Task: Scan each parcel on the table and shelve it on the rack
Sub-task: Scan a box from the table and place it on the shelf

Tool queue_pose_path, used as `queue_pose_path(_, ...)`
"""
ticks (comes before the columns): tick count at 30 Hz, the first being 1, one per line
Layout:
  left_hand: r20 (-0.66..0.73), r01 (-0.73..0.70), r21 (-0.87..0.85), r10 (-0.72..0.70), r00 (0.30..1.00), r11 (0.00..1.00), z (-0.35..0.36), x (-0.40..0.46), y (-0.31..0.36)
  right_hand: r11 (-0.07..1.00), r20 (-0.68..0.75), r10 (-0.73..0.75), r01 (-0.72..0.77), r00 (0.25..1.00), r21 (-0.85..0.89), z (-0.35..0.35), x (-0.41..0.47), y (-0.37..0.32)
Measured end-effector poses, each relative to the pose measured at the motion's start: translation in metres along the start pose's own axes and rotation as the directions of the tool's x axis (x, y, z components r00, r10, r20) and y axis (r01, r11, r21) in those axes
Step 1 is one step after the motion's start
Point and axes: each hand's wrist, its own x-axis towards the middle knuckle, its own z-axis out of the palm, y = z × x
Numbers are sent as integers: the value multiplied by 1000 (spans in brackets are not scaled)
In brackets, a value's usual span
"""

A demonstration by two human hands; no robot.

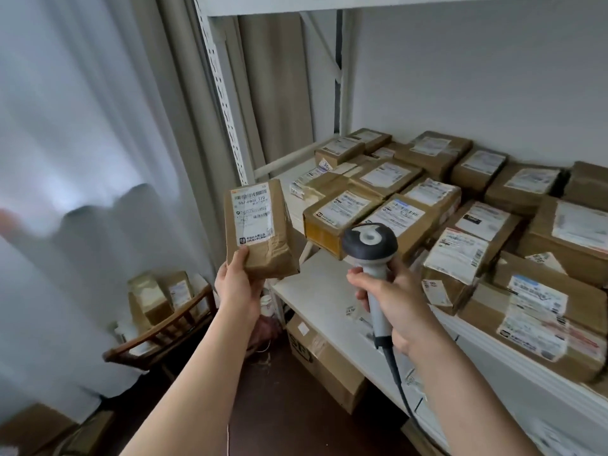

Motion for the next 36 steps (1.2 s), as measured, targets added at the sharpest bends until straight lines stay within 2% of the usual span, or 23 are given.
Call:
queue_pose_path(6, -100, -45, -11, 44, 994, 999, 47, 63, 17, 996, 15, 23, -22, 1000, -89, 5, 67, -14)
queue_pose_path(11, -265, -86, 119, 116, 957, 989, 94, 118, 30, 995, 13, 81, -80, 997, -58, 6, 109, -22)
queue_pose_path(14, -307, -81, 182, 135, 942, 980, 122, 141, 35, 991, 25, 123, -121, 992, -62, 3, 124, -26)
queue_pose_path(18, -296, -128, 302, 221, 929, 945, 159, 170, 44, 983, 33, 171, -169, 985, -74, -6, 134, -34)
queue_pose_path(24, -208, -154, 382, 247, 947, 911, 200, 210, 44, 978, -6, 183, -182, 983, -105, -17, 144, -41)
queue_pose_path(32, -188, -217, 273, 273, 944, 937, 227, 252, 40, 968, -7, 172, -171, 985, -184, -7, 159, -42)
queue_pose_path(36, -189, -218, 280, 277, 942, 935, 233, 272, 41, 956, -2, 197, -192, 980, -220, -3, 167, -37)
